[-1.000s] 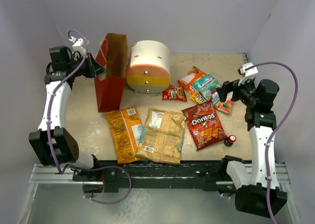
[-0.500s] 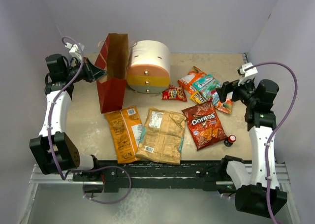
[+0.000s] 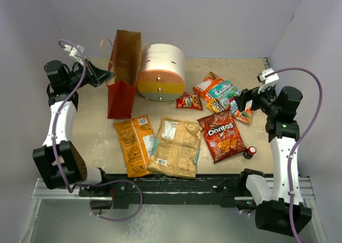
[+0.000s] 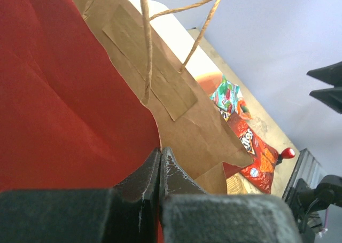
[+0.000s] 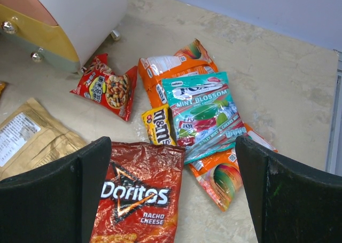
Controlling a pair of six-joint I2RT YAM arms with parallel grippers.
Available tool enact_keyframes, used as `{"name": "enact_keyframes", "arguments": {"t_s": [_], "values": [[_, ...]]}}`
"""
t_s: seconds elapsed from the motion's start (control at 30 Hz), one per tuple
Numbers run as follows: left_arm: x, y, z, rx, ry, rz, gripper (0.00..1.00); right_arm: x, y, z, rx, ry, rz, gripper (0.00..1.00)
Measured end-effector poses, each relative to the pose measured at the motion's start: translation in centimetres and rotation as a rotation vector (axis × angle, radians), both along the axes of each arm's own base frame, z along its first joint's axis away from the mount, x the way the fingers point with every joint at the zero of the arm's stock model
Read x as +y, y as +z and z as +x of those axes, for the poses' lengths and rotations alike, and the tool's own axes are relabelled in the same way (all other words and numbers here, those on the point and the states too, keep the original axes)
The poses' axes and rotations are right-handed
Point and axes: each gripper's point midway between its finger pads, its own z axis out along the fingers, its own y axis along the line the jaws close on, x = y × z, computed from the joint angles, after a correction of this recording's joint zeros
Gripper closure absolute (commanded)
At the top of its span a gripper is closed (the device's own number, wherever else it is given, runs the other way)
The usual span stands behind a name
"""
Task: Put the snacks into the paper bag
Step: Move the paper bag to the center of the board.
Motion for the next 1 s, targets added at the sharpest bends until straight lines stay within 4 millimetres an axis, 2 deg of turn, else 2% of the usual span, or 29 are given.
{"name": "enact_keyframes", "arguments": {"t_s": [0.07, 0.23, 0.43, 0.63, 0.73, 0.83, 1.0], "values": [[0.5, -0.4, 0.4, 0.007, 0.007, -0.019, 1.0, 0.0, -0.1, 0.0, 0.002, 0.0, -0.001, 0.0], [1.9, -3.0, 1.8, 0.065, 0.025, -0.069, 1.0, 0.0, -0.5, 0.1, 0.01, 0.001, 0.0, 0.0], [3.3, -5.1, 2.7, 0.109, 0.045, -0.091, 0.88, 0.0, -0.6, 0.1, 0.013, 0.001, -0.001, 0.0], [3.9, -6.2, 2.6, 0.136, 0.068, -0.056, 0.6, 0.0, -0.7, 0.1, 0.015, 0.002, -0.002, 0.0], [4.3, -6.4, 2.8, 0.15, 0.088, -0.023, 0.5, -0.1, -0.9, 0.2, 0.019, 0.003, -0.003, 0.0], [4.9, -5.8, 3.1, 0.132, 0.113, 0.036, 0.33, 0.0, -0.9, 0.2, 0.019, 0.005, -0.004, 0.0], [5.7, -3.6, 2.7, 0.079, 0.159, 0.138, 0.16, 0.0, -0.9, 0.2, 0.014, 0.012, -0.017, 0.0]]}}
